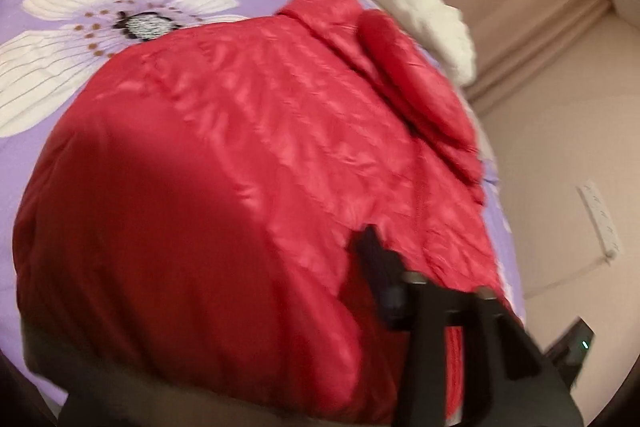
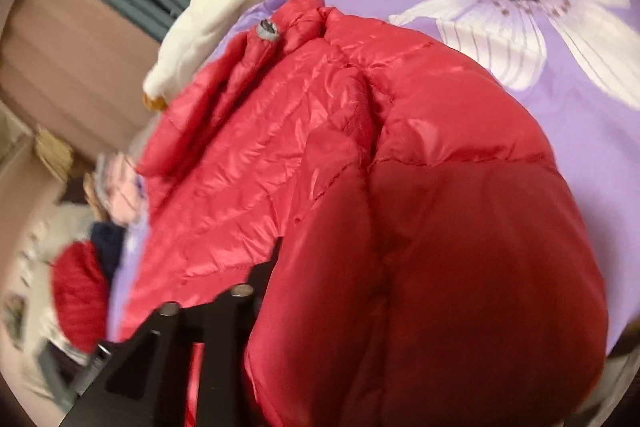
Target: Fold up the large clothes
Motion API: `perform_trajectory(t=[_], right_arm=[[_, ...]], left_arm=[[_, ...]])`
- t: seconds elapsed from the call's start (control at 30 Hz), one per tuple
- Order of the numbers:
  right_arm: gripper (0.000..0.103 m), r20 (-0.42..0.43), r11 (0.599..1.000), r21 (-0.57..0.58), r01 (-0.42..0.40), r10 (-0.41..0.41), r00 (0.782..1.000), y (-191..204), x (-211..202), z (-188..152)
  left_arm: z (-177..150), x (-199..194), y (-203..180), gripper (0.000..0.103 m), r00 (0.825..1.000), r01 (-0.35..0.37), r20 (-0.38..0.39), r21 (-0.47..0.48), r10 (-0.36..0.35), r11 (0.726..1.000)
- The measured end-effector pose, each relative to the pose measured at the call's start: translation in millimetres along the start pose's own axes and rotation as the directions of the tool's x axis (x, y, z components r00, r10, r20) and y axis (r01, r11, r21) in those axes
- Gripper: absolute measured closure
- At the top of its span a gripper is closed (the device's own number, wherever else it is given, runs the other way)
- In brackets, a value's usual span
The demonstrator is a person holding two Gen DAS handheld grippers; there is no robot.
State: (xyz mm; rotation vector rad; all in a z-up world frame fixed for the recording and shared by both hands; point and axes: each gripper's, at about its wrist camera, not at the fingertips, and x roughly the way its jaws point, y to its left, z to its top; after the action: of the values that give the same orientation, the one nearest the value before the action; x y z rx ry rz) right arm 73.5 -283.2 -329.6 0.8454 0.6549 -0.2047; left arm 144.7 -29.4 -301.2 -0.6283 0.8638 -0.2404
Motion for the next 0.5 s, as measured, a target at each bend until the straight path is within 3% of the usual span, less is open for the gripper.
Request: perform_trajectory(t=[0.1, 0.17, 0.3, 0.5], right_arm=[[0.087, -0.008, 0.998, -0.058, 0.016, -0.016, 1.000, 8, -1, 3], [0.089, -0.006, 0.997, -0.070, 0.012, -0.013, 1.000, 14, -8, 6], [0.090, 0.078, 0.989, -0.146, 0.012, 0.000, 0.997, 31, -36, 14], [0.090, 0.136, 0.983, -0.161, -0.087, 0.109, 0.985, 38, -77, 30]], left_arm=[[2, -7, 5, 0.086, 1.000, -0.004, 0.017, -0.054, 0.005, 0.999], [2, -15, 1, 0.087, 0.999, -0.014, 0.043, -0.034, 0.016, 0.999], [2, -37, -26, 0.088, 0.990, -0.083, 0.121, 0.114, 0.069, 0.990], [8, -76, -44, 0.089, 0.982, -0.021, 0.188, 0.157, -0.009, 0.987]])
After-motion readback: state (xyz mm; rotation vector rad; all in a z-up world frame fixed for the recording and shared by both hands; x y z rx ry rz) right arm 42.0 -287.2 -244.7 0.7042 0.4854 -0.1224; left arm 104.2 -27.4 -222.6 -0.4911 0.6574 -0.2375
